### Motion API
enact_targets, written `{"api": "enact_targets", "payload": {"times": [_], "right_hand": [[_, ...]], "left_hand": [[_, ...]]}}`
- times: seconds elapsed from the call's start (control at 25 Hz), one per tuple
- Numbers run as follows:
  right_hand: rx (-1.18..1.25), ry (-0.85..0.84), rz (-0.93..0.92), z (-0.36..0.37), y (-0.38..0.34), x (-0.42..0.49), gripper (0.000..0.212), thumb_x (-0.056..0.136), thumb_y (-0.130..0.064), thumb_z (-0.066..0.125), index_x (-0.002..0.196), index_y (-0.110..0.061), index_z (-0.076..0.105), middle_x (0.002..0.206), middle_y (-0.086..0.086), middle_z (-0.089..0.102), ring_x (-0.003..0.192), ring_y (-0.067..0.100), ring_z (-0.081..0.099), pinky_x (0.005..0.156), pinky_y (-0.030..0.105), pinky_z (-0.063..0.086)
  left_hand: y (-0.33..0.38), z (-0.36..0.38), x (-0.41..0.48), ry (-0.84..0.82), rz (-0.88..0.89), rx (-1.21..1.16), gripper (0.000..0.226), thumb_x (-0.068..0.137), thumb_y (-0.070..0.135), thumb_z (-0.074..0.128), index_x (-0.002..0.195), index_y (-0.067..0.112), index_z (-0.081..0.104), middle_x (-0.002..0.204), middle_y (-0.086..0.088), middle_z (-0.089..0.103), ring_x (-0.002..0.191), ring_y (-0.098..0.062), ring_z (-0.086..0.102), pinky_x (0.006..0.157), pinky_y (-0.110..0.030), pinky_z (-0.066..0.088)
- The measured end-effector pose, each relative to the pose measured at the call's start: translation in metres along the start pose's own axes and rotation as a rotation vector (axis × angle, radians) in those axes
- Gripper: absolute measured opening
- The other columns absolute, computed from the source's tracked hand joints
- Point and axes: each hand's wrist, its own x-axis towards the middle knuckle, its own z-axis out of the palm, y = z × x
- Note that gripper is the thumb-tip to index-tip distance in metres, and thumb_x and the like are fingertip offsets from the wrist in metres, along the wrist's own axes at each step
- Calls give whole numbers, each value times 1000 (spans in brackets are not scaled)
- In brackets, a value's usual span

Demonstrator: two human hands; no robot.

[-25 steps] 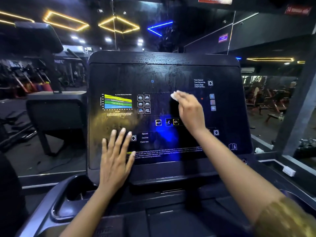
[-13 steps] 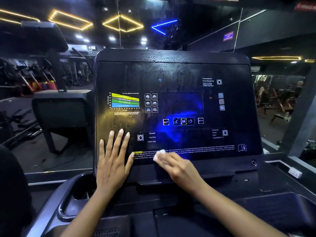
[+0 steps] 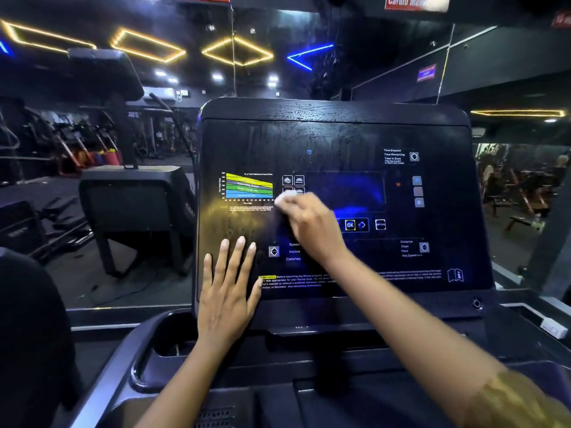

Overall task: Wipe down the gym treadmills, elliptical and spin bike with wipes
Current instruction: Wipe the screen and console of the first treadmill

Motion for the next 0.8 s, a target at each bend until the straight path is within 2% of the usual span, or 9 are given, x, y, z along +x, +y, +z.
{"api": "enact_targets", "payload": {"times": [0.12,0.28,0.36,0.48,0.52,0.64,0.72,0.8], "right_hand": [[37,-116,-164,0,-32,-66,26,86,-5,48,105,-12,65,100,2,63,77,18,53,40,30,49],[116,-198,-308,-7,-42,-108,27,87,-11,48,104,-14,69,102,-2,66,83,15,56,44,27,50],[198,-128,-266,-12,-36,-89,24,83,-4,56,100,-14,70,100,-1,67,86,17,60,50,28,53],[191,48,-156,-9,-24,-21,29,74,5,64,98,-10,71,98,4,69,87,21,62,66,30,53],[166,60,-127,-4,-23,1,27,75,3,61,96,-9,72,96,5,70,86,22,63,66,30,54],[66,-2,-109,15,-33,27,22,79,-6,55,94,-8,71,94,5,69,84,21,62,50,27,53],[27,-57,-182,23,-45,4,27,83,-10,46,97,-10,69,98,2,66,84,14,51,40,25,48],[40,-116,-303,20,-55,-36,30,83,-9,44,103,-11,67,101,1,65,80,13,46,40,25,43]], "left_hand": [[-1,3,1,28,5,-5,56,99,43,21,146,14,27,154,-5,23,146,-21,8,115,-46,12],[-5,2,-6,37,15,-19,58,94,40,33,146,14,29,154,-5,24,146,-21,8,115,-46,13],[-8,1,-14,27,10,-12,59,93,41,34,146,15,28,154,-5,23,146,-21,9,115,-45,13],[-16,-2,-28,-9,-13,11,58,96,42,29,147,15,27,155,-5,23,145,-24,15,116,-44,12],[-18,-2,-33,-19,-18,9,57,98,43,25,147,14,26,156,-5,22,145,-25,15,117,-44,11],[-23,-2,-46,-33,-14,-18,57,100,44,19,148,13,24,159,-3,12,146,-26,12,118,-42,10],[-24,-1,-48,-28,-12,-30,58,98,41,28,148,13,23,159,-2,7,146,-26,11,118,-41,8],[-24,0,-48,-27,-16,-40,61,94,39,34,148,14,21,160,-1,5,146,-26,10,119,-40,6]]}}
